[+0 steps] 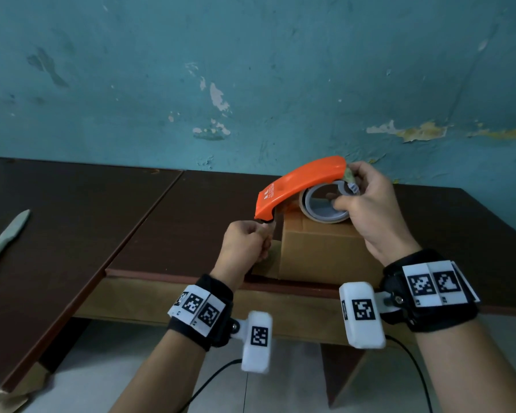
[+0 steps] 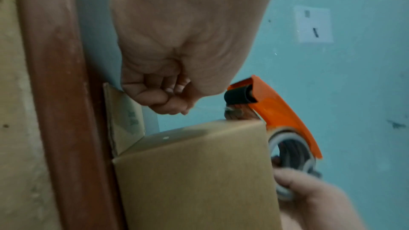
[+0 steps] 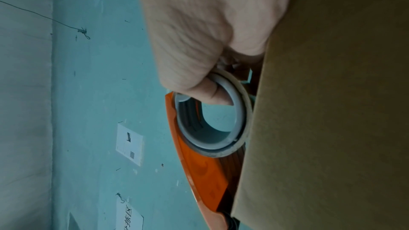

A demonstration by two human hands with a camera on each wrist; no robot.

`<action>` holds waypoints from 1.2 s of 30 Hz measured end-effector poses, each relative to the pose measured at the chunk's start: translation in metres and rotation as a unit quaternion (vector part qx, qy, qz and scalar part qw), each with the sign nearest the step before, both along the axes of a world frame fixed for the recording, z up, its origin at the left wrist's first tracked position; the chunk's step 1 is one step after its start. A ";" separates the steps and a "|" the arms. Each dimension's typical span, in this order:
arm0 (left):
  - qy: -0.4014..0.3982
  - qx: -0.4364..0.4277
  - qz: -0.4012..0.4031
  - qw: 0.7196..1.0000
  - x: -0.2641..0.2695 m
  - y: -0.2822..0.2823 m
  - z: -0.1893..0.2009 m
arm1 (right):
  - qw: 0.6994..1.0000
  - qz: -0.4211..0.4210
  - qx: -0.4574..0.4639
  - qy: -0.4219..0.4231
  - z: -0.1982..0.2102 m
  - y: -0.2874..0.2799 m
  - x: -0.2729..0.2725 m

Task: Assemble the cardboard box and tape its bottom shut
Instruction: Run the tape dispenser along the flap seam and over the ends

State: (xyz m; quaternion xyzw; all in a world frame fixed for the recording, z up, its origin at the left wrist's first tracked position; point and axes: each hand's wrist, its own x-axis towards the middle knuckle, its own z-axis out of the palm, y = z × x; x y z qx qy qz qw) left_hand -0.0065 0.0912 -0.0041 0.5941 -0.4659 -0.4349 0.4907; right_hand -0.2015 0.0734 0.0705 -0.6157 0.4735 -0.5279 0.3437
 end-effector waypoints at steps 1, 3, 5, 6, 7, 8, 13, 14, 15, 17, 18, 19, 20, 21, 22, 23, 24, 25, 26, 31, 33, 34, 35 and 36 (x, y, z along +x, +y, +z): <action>-0.028 -0.006 0.004 1.000 -0.002 -0.001 0.000 | 1.000 0.002 -0.001 0.001 0.000 0.000 0.000; -0.097 -0.016 0.006 0.995 -0.009 -0.002 0.001 | 1.000 0.005 -0.002 0.000 -0.001 -0.001 0.000; -0.134 -0.027 0.002 0.991 -0.016 -0.001 0.004 | 1.000 0.007 -0.003 -0.004 -0.001 -0.001 0.001; -0.142 -0.030 -0.002 0.989 -0.018 -0.002 0.005 | 1.000 0.006 -0.004 -0.005 -0.001 -0.001 0.001; -0.147 -0.031 -0.003 0.989 -0.019 -0.002 0.006 | 1.000 0.006 -0.005 -0.004 -0.001 -0.001 0.001; -0.150 -0.031 0.000 0.988 -0.019 -0.002 0.007 | 1.000 0.004 -0.006 -0.003 -0.001 -0.001 0.001; -0.157 -0.026 0.005 0.987 -0.015 -0.002 0.009 | 1.000 0.003 -0.007 0.001 -0.001 -0.001 0.001; -0.157 -0.021 0.006 0.987 -0.014 -0.003 0.009 | 1.000 0.003 -0.007 0.000 -0.001 -0.001 0.001; -0.154 -0.015 0.006 0.988 -0.013 -0.003 0.008 | 1.000 0.004 -0.007 -0.001 -0.001 -0.001 0.001; -0.151 -0.010 0.010 0.988 -0.013 -0.003 0.008 | 1.000 0.004 -0.010 -0.002 -0.001 -0.001 0.001; -0.150 -0.012 0.013 0.989 -0.013 -0.003 0.007 | 1.000 0.004 -0.011 -0.003 -0.001 -0.002 0.001; -0.149 -0.017 0.017 0.989 -0.014 -0.003 0.007 | 1.000 0.004 -0.012 -0.003 -0.001 -0.002 0.001; -0.148 -0.022 0.020 0.989 -0.015 -0.002 0.008 | 1.000 0.005 -0.014 -0.003 -0.001 -0.001 0.001; -0.148 -0.025 0.022 0.988 -0.015 -0.001 0.008 | 1.000 0.005 -0.014 -0.002 -0.001 -0.001 0.001; -0.149 -0.028 0.021 0.988 -0.016 -0.001 0.008 | 1.000 0.006 -0.014 -0.002 -0.001 -0.001 0.001; -0.151 -0.030 0.019 0.988 -0.016 -0.001 0.009 | 1.000 0.007 -0.014 -0.003 -0.001 -0.001 0.001; -0.154 -0.031 0.019 0.987 -0.016 -0.001 0.009 | 1.000 0.008 -0.013 -0.004 -0.001 -0.001 0.001; -0.155 -0.032 0.019 0.987 -0.016 -0.001 0.009 | 1.000 0.009 -0.013 -0.004 -0.001 -0.001 0.001; -0.157 -0.033 0.019 0.987 -0.016 -0.001 0.009 | 1.000 0.010 -0.013 -0.004 -0.001 -0.001 0.001; -0.161 -0.037 0.022 0.986 -0.017 -0.001 0.010 | 1.000 0.012 -0.012 -0.005 -0.001 -0.001 0.000; -0.164 -0.040 0.024 0.985 -0.017 -0.001 0.009 | 1.000 0.014 -0.009 -0.006 -0.001 0.000 0.000; -0.162 -0.040 0.027 0.986 -0.017 -0.001 0.009 | 1.000 0.014 -0.008 -0.007 -0.001 0.000 0.000; -0.157 -0.040 0.028 0.986 -0.017 -0.001 0.008 | 1.000 0.014 -0.008 -0.006 -0.001 0.000 0.000; -0.152 -0.038 0.030 0.987 -0.017 -0.001 0.008 | 1.000 0.013 -0.009 -0.006 -0.001 0.000 0.000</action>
